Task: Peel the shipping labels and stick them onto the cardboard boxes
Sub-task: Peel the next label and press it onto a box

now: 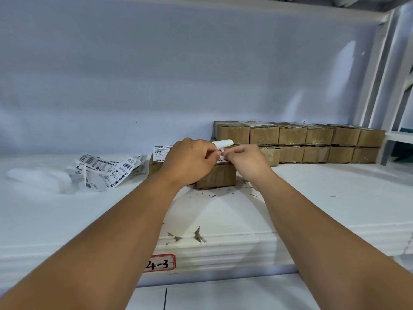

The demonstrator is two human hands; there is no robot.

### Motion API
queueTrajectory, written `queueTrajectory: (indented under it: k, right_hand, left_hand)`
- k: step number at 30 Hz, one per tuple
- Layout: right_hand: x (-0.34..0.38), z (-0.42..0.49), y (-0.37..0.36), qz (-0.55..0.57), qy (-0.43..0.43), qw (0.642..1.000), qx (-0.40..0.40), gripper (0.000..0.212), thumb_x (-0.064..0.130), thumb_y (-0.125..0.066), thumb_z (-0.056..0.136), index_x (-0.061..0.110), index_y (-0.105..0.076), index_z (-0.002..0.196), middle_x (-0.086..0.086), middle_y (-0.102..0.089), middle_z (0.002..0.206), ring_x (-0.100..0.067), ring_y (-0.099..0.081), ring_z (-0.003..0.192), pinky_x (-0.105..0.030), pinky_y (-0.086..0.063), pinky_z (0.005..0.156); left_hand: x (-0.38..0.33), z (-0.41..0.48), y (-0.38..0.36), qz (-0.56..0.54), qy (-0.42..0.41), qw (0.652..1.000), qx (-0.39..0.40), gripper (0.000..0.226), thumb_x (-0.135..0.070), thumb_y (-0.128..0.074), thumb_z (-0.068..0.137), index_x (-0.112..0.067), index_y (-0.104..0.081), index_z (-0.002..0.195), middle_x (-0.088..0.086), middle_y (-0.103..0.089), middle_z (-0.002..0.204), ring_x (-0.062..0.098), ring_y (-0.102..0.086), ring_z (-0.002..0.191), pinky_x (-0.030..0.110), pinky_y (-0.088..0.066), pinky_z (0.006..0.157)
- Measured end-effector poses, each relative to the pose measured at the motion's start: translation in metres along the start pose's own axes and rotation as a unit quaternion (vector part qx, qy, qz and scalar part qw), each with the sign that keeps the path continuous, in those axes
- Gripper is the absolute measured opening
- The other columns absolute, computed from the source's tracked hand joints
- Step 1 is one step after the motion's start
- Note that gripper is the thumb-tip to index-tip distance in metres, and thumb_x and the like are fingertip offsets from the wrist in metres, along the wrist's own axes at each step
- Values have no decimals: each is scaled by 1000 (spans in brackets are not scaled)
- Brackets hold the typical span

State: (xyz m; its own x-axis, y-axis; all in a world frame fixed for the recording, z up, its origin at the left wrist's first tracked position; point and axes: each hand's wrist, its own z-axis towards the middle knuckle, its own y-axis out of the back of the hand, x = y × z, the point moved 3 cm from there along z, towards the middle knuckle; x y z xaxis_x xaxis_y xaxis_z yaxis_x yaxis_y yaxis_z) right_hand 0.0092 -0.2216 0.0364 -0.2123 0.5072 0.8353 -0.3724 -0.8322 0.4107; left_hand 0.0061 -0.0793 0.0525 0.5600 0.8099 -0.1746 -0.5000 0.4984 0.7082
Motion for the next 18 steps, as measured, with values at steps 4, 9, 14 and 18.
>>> queueTrajectory:
  k: [4, 9, 14, 18]
  right_hand:
    - [1, 0, -2, 9, 3, 1000, 19, 18, 15, -59, 87, 23, -72, 78, -1, -71, 91, -20, -60, 96, -33, -47, 88]
    - [-3, 4, -5, 80, -38, 995, 56, 23, 10, -57, 89, 18, -72, 104, 9, -62, 88, -8, -54, 87, -15, -39, 66]
    - [-3, 3, -6, 123, -69, 988, 64, 27, 6, -56, 87, 18, -72, 105, 0, -64, 100, -15, -55, 95, -19, -40, 72]
    - [-3, 4, -6, 116, -62, 989, 72, 28, 6, -55, 87, 20, -72, 105, 4, -65, 95, -11, -56, 86, -20, -39, 66]
  left_hand:
    - [1, 1, -2, -8, 5, 1000, 7, 20, -29, -51, 92, -23, -70, 94, -1, -60, 71, 23, -54, 70, 27, -35, 60]
    - [6, 5, -13, -28, 34, 994, 96, 35, -20, -40, 93, -29, -65, 117, 2, -64, 118, 22, -58, 96, 26, -44, 80]
    - [-3, 16, -17, 43, 50, 975, 212, 39, -16, -30, 97, -14, -56, 126, 8, -55, 130, 26, -51, 112, 32, -42, 91]
    - [-2, 28, -14, 48, 64, 957, 280, 37, -22, -30, 100, -13, -55, 126, 9, -54, 129, 24, -50, 113, 32, -39, 92]
